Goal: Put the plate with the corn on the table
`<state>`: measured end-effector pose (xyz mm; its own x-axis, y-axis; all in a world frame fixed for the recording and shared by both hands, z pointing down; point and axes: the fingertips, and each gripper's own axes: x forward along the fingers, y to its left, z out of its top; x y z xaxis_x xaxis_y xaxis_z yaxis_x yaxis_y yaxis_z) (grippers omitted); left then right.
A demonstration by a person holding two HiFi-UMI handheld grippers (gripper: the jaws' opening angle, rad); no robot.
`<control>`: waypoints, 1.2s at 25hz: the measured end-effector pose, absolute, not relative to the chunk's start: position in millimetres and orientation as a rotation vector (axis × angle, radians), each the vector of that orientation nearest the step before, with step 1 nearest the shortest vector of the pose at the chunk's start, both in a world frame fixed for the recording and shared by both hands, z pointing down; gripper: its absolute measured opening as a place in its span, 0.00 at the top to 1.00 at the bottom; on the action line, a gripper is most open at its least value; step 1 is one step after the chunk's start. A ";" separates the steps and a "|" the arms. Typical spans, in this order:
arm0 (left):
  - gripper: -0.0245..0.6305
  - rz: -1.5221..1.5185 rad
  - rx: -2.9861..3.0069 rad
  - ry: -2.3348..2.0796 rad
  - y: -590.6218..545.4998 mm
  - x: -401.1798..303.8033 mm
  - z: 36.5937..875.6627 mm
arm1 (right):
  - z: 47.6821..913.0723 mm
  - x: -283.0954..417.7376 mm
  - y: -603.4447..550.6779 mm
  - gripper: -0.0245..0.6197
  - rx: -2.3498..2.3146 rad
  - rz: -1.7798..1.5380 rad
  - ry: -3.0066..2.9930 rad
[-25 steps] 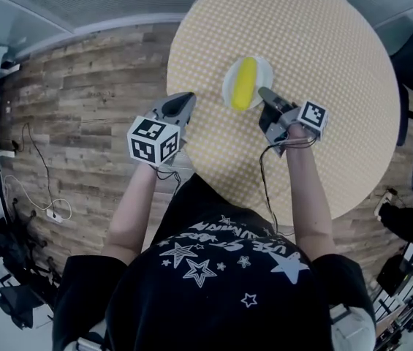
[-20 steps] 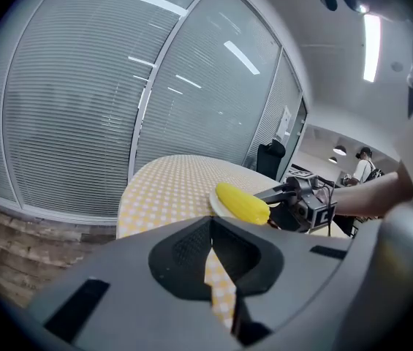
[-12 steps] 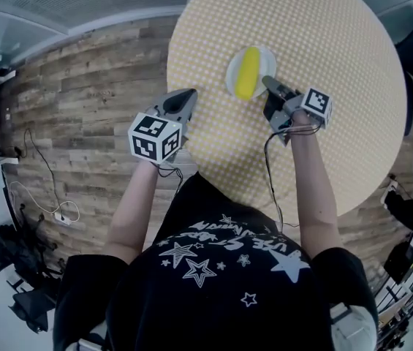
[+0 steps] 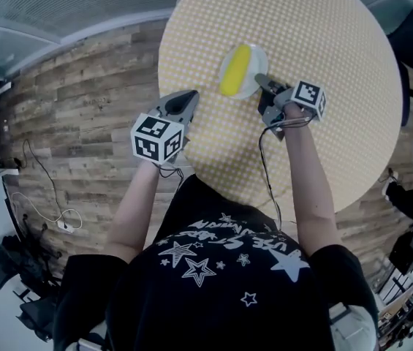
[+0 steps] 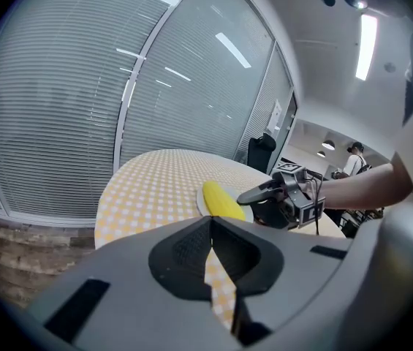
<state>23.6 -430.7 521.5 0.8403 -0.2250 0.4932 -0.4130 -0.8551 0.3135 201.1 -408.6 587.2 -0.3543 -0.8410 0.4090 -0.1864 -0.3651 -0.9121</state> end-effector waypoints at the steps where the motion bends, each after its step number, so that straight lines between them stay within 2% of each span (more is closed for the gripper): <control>1: 0.95 0.630 2.611 -0.472 -430.7 24.9 521.2 | 589.8 203.0 -409.2 0.90 -1.401 -1.777 1.354; 15: 0.95 0.640 2.615 -0.502 -423.7 23.7 516.5 | 590.8 219.8 -407.2 0.89 -1.689 -1.768 1.479; 23: 0.95 0.638 2.631 -0.474 -410.3 30.1 512.2 | 564.0 240.5 -381.6 0.89 -1.737 -1.596 1.514; 30: 0.95 0.606 2.692 -0.471 -383.2 55.9 490.6 | 499.4 235.4 -355.6 0.90 -1.682 -1.294 1.768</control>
<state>55.9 -383.2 490.6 0.8538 -0.2417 0.4611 -0.3871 -0.8869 0.2520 235.4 -355.6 499.4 -0.2137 -0.9253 0.3132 -0.5780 -0.1387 -0.8041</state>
